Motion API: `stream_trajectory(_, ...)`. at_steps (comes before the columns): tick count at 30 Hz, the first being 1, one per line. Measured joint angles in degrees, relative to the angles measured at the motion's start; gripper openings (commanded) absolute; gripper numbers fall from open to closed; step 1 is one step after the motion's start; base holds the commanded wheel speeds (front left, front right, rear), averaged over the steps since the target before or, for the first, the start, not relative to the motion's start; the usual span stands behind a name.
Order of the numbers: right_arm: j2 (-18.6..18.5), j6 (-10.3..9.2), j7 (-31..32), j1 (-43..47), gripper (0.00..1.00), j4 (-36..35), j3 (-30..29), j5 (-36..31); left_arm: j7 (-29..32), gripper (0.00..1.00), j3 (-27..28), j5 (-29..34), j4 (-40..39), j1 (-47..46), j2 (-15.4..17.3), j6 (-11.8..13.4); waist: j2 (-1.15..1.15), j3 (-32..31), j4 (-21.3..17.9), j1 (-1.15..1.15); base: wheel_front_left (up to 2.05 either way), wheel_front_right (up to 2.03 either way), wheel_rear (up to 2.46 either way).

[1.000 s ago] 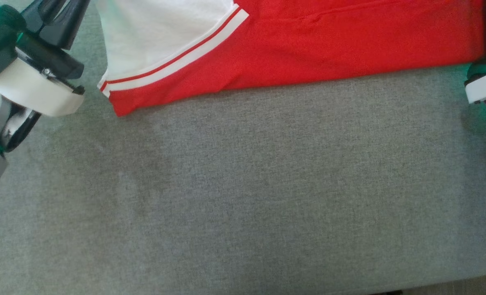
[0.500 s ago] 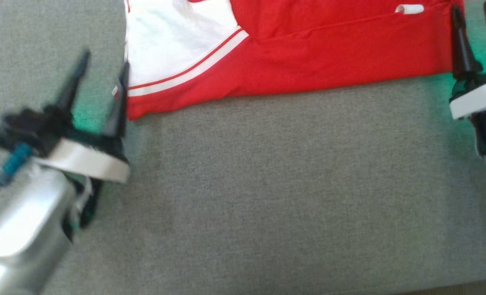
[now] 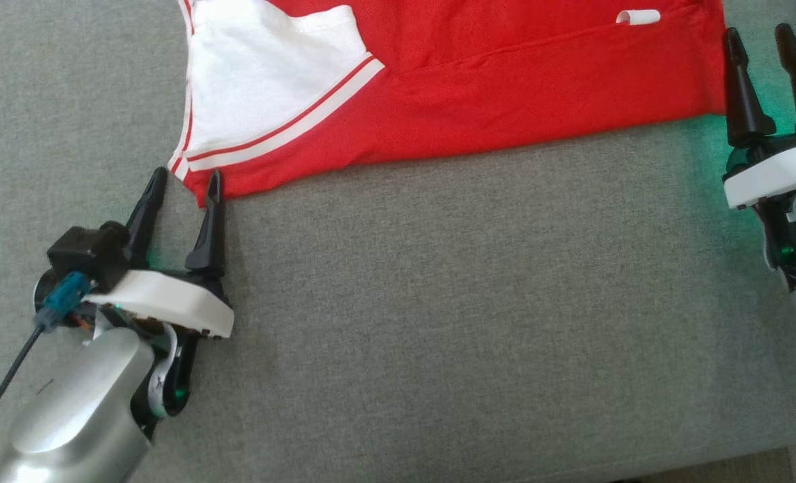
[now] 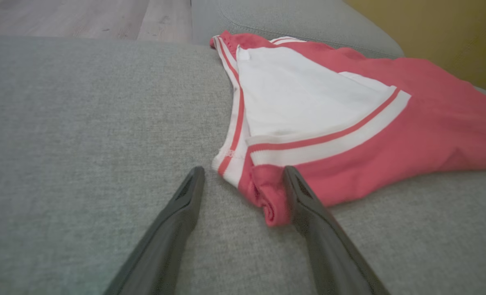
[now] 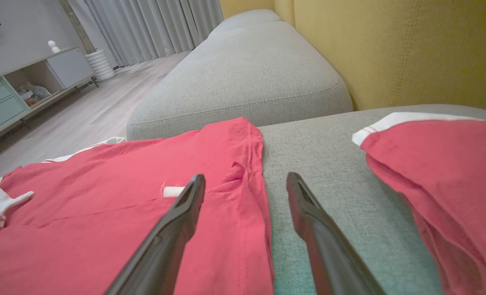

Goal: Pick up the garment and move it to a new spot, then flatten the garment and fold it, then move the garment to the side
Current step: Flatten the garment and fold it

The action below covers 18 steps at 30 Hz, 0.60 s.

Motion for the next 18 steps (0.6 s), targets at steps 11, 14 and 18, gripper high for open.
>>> stream_trajectory(11,0.6,0.0,-0.2,1.2,1.0,2.0,-1.1,0.5,2.0,0.0,-1.8,-0.4,-0.5,-0.8,-0.1,-2.9,0.0,-0.9,0.6,0.01,0.0,0.0,0.0)
stream_trajectory(14,1.0,0.0,-0.1,2.3,1.0,4.4,-1.0,1.6,1.6,0.0,-2.0,-0.4,-0.5,-0.6,-0.1,-3.1,0.0,-1.3,1.2,0.01,0.0,0.0,0.0)
stream_trajectory(18,1.3,0.0,2.9,2.3,0.53,7.4,0.2,2.9,1.2,0.0,-2.1,-0.2,-0.5,-0.6,0.0,-3.4,0.0,-1.6,2.0,0.01,0.0,0.0,0.0)
